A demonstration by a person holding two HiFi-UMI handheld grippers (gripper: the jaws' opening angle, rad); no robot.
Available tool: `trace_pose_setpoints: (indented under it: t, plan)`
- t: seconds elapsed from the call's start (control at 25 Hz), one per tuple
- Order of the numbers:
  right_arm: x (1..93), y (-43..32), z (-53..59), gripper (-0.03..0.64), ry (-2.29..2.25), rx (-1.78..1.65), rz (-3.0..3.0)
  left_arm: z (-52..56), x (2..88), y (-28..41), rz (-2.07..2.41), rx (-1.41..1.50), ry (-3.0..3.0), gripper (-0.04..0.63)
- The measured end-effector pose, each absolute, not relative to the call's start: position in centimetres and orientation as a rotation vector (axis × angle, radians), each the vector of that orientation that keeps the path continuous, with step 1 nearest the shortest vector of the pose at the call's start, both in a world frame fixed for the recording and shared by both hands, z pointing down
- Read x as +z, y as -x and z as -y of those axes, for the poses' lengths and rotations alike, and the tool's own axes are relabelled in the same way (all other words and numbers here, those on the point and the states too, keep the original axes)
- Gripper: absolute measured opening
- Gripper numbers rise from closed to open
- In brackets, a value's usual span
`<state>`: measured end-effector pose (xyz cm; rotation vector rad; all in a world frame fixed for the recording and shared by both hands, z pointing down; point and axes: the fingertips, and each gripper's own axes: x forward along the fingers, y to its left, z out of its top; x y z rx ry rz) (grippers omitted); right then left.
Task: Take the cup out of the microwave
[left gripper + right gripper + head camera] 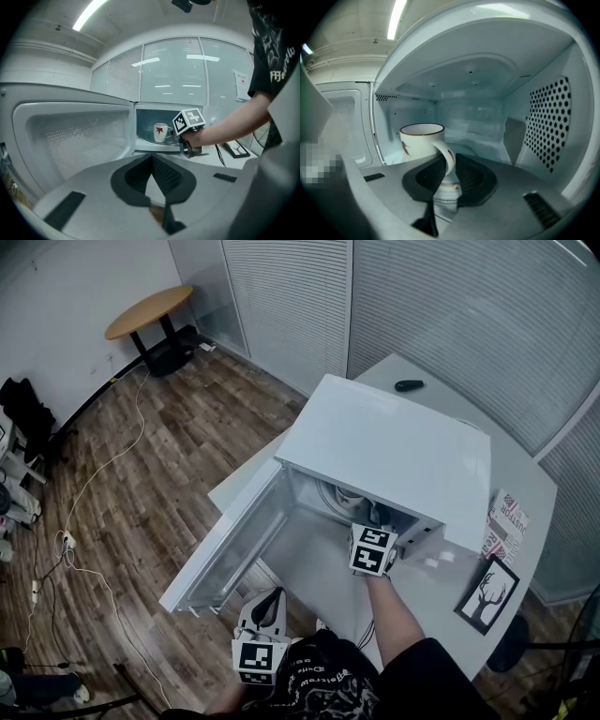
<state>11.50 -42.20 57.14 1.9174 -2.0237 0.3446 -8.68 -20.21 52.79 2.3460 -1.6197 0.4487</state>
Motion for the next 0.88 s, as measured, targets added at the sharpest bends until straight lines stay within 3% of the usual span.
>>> trace_pose_setpoints:
  t: [0.88]
  plan:
    - [55.9, -12.6, 41.9, 0.043, -1.968, 0.397, 2.129, 20.2, 52.5, 8.0, 1.611, 0.456, -2.381, 0.005]
